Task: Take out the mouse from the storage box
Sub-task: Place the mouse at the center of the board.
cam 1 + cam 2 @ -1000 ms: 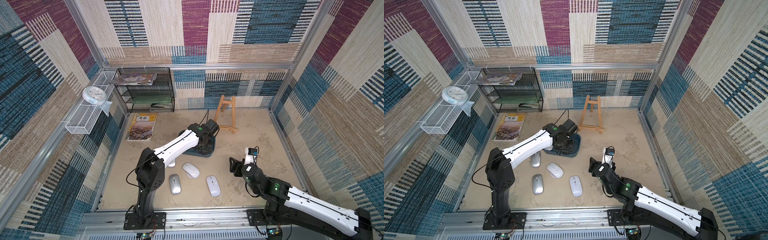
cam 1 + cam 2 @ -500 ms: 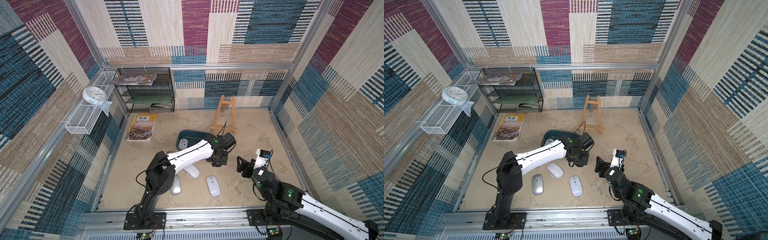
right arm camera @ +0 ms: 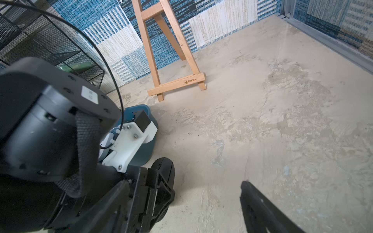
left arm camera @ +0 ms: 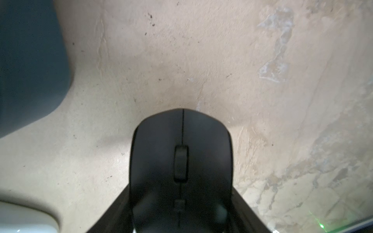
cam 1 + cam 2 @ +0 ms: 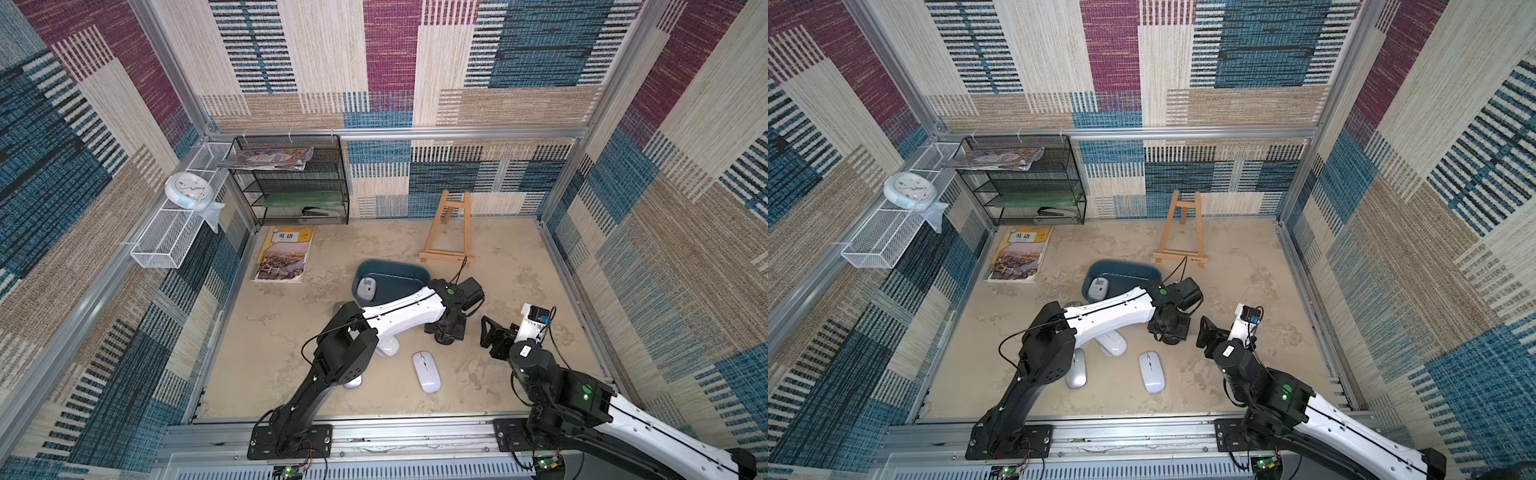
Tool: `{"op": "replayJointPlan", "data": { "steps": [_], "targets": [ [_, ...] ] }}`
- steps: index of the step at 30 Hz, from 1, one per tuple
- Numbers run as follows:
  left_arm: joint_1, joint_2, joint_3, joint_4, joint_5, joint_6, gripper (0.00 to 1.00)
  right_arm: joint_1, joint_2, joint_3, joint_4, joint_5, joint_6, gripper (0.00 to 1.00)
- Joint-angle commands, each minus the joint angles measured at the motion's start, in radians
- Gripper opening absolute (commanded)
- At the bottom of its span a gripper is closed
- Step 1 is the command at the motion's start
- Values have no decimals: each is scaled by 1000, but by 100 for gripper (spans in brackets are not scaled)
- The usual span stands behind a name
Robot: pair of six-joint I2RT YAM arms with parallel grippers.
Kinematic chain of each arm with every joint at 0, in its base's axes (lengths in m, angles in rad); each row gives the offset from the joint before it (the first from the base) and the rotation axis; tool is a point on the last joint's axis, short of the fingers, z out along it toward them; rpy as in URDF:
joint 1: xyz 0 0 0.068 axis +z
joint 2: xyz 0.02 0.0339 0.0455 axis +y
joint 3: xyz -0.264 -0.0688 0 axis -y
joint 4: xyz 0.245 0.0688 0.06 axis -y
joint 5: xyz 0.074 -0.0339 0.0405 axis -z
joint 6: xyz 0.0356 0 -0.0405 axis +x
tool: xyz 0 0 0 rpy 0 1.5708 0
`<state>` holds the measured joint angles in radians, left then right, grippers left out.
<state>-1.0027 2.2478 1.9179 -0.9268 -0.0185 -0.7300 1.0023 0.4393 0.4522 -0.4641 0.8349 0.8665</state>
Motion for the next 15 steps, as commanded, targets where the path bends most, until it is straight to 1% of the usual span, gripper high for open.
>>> {"op": "replayJointPlan", "data": {
  "steps": [1, 10, 15],
  "targets": [
    [2, 20, 13, -3, -3, -14, 45, 1, -11, -4, -15, 30, 10, 90],
    [18, 62, 15, -3, -30, -34, 47, 1, -35, -41, -19, 35, 18, 90],
    [23, 80, 29, -27, -17, -30, 52, 1, -41, -48, -17, 38, 25, 90]
  ]
}}
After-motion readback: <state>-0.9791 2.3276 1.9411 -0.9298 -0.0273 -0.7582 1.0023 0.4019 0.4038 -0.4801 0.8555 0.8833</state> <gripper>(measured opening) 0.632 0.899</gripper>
